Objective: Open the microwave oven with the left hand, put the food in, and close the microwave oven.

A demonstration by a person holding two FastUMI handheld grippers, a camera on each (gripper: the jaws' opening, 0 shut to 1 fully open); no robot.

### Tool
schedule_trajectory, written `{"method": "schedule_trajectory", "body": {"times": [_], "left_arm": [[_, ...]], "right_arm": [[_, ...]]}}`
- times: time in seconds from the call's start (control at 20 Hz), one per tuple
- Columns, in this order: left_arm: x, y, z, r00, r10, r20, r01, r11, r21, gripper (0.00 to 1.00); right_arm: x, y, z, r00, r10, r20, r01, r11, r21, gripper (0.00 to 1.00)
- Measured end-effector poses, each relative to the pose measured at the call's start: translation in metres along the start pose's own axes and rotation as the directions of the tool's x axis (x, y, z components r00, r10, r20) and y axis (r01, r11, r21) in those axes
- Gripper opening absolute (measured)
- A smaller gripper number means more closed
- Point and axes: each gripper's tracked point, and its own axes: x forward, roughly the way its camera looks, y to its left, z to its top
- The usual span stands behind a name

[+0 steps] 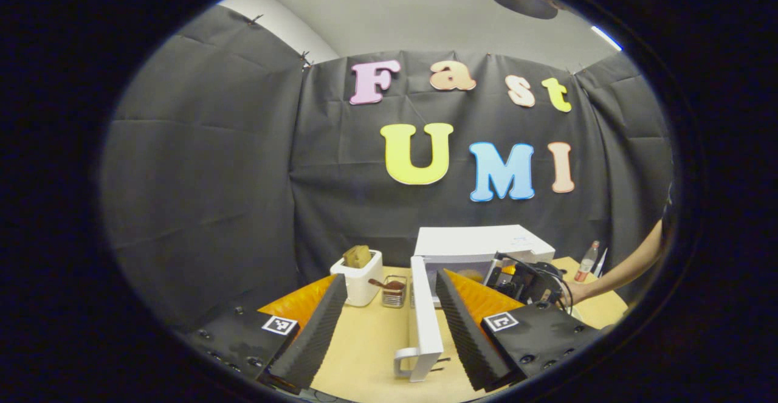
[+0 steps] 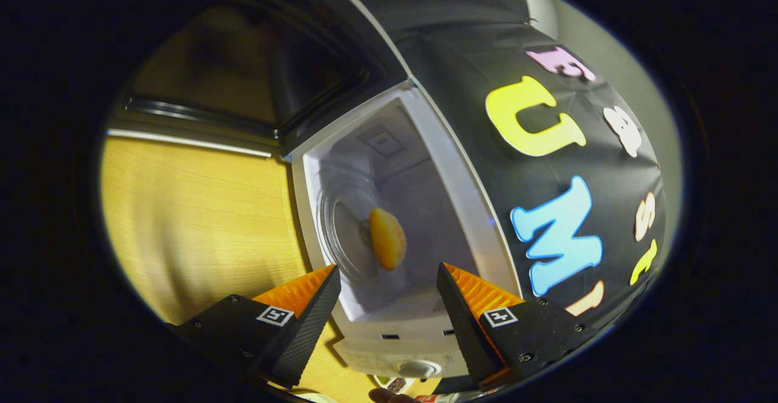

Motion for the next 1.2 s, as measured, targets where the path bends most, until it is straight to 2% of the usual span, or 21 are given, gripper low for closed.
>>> {"method": "schedule_trajectory", "body": {"times": [0.2, 0.35, 0.45, 0.65, 0.8, 0.85, 1.05, 1.1, 1.2], "left_arm": [[0.014, -0.027, 0.004, 0.995, -0.098, 0.025, 0.098, 0.995, -0.008, 0.97], [0.033, -0.057, 0.009, 0.983, -0.176, 0.047, 0.176, 0.984, 0.011, 0.96], [0.040, -0.077, 0.012, 0.970, -0.237, 0.056, 0.237, 0.971, 0.019, 0.95], [0.056, -0.110, 0.014, 0.941, -0.332, 0.058, 0.332, 0.943, 0.014, 0.97], [0.064, -0.131, 0.017, 0.915, -0.398, 0.062, 0.399, 0.917, -0.002, 0.97], [0.064, -0.136, 0.018, 0.906, -0.418, 0.066, 0.419, 0.908, -0.009, 0.97], [0.068, -0.145, 0.024, 0.892, -0.446, 0.076, 0.447, 0.894, 0.000, 0.97], [0.067, -0.146, 0.026, 0.889, -0.451, 0.079, 0.452, 0.892, 0.008, 0.96], [0.065, -0.147, 0.028, 0.884, -0.461, 0.081, 0.461, 0.887, 0.027, 0.96]], "right_arm": [[-0.058, -0.023, -0.011, 0.998, -0.049, -0.034, 0.054, 0.982, 0.182, 0.98], [-0.095, -0.040, -0.021, 0.994, -0.082, -0.074, 0.101, 0.942, 0.319, 0.97], [-0.117, -0.052, -0.030, 0.988, -0.109, -0.107, 0.143, 0.903, 0.405, 0.98], [-0.160, -0.092, -0.044, 0.965, -0.202, -0.167, 0.262, 0.800, 0.540, 0.97], [-0.191, -0.117, -0.048, 0.946, -0.257, -0.196, 0.323, 0.718, 0.617, 0.97], [-0.202, -0.124, -0.046, 0.943, -0.269, -0.194, 0.329, 0.684, 0.651, 0.97], [-0.244, -0.158, -0.023, 0.926, -0.343, -0.155, 0.320, 0.499, 0.805, 0.96], [-0.254, -0.166, -0.021, 0.919, -0.362, -0.155, 0.323, 0.468, 0.823, 0.97], [-0.271, -0.179, -0.013, 0.905, -0.397, -0.152, 0.330, 0.430, 0.840, 0.97]]}}
